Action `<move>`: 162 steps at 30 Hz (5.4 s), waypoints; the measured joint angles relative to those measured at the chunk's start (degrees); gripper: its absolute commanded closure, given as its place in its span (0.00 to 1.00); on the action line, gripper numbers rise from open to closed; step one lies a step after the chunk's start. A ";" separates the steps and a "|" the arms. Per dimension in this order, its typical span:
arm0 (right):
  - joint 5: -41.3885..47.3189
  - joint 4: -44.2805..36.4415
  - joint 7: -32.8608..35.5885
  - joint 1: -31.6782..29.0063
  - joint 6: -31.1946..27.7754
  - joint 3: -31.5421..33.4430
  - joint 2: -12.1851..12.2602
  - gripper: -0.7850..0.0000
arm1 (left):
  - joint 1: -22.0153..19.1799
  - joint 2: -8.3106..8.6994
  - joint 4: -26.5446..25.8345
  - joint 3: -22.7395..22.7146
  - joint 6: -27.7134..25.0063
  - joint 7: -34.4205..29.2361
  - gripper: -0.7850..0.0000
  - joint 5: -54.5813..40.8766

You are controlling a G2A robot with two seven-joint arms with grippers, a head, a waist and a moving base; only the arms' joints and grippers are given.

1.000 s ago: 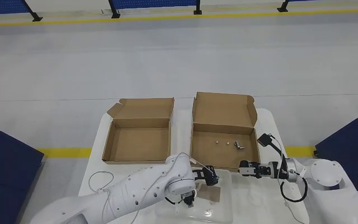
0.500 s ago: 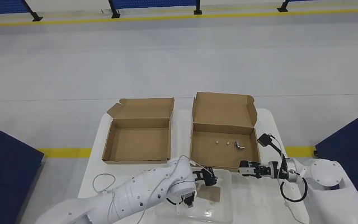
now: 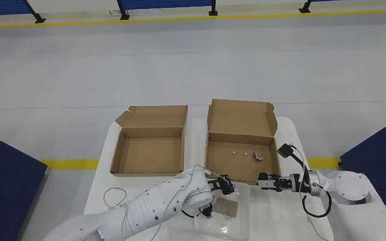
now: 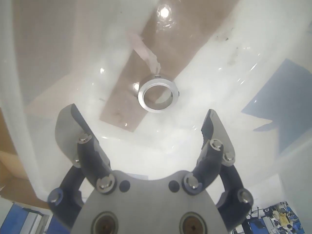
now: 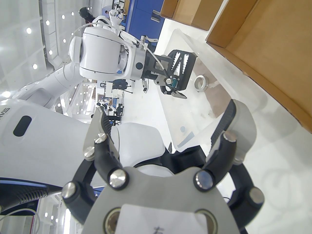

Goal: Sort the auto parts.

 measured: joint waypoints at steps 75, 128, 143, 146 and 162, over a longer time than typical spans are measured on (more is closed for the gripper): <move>0.00 0.00 0.00 0.00 0.00 0.00 0.00 0.00 | 3.98 -5.06 6.74 -4.94 -3.53 -2.46 0.74 5.64; 0.00 0.00 0.00 0.00 0.00 0.00 0.00 0.00 | 15.54 3.59 -13.95 -23.35 -20.56 -0.20 1.00 -1.84; 0.00 0.00 0.00 0.00 0.00 0.00 0.00 0.00 | 26.81 13.87 -15.74 -39.16 -49.24 28.37 1.00 -14.11; 0.00 0.00 0.00 0.00 0.00 0.00 0.00 0.00 | 26.54 15.88 -17.48 -38.64 -49.05 28.47 1.00 -19.33; 0.00 0.00 0.00 0.00 0.00 0.00 0.00 0.00 | 25.40 18.88 -21.56 -38.00 -49.03 41.14 1.00 -27.92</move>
